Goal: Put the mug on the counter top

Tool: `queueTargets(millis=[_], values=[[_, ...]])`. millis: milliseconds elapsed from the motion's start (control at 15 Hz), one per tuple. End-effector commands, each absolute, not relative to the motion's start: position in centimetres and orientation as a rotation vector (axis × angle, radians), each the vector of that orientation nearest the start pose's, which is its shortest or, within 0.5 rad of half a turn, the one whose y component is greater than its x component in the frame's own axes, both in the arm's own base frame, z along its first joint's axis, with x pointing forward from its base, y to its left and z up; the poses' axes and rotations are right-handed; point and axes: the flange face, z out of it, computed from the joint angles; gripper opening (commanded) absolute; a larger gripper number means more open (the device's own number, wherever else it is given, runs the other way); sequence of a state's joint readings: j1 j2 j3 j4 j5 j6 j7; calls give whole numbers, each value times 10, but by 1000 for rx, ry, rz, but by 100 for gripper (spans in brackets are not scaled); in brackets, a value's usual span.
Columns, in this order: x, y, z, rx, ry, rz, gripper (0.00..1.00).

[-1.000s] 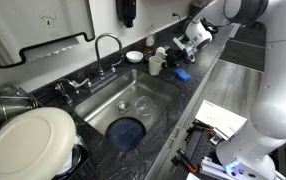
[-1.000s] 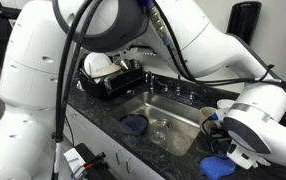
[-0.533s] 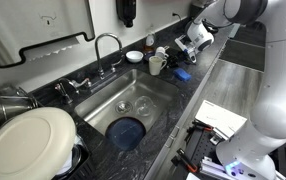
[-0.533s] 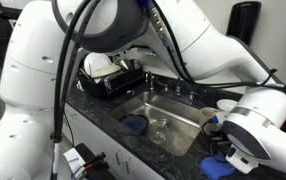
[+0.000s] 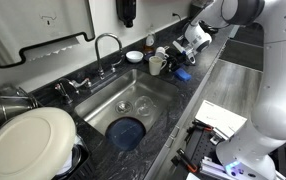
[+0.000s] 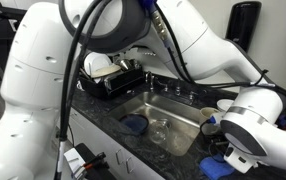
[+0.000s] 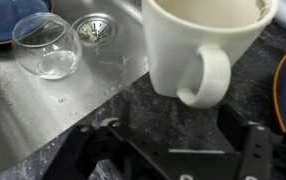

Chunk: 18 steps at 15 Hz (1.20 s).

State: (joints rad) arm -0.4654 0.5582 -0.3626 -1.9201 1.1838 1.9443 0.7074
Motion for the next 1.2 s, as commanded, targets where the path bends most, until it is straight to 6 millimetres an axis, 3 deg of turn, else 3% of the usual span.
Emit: queueTargets(millis=[0,467,800,1133], values=[[451,-382,221,-1066,2259,406,100],[467,-359,288,-1335,2428,421,100],[488,-336,337,-1389,2655,205,100],[506,-301,378,-1482,2776,55,100]])
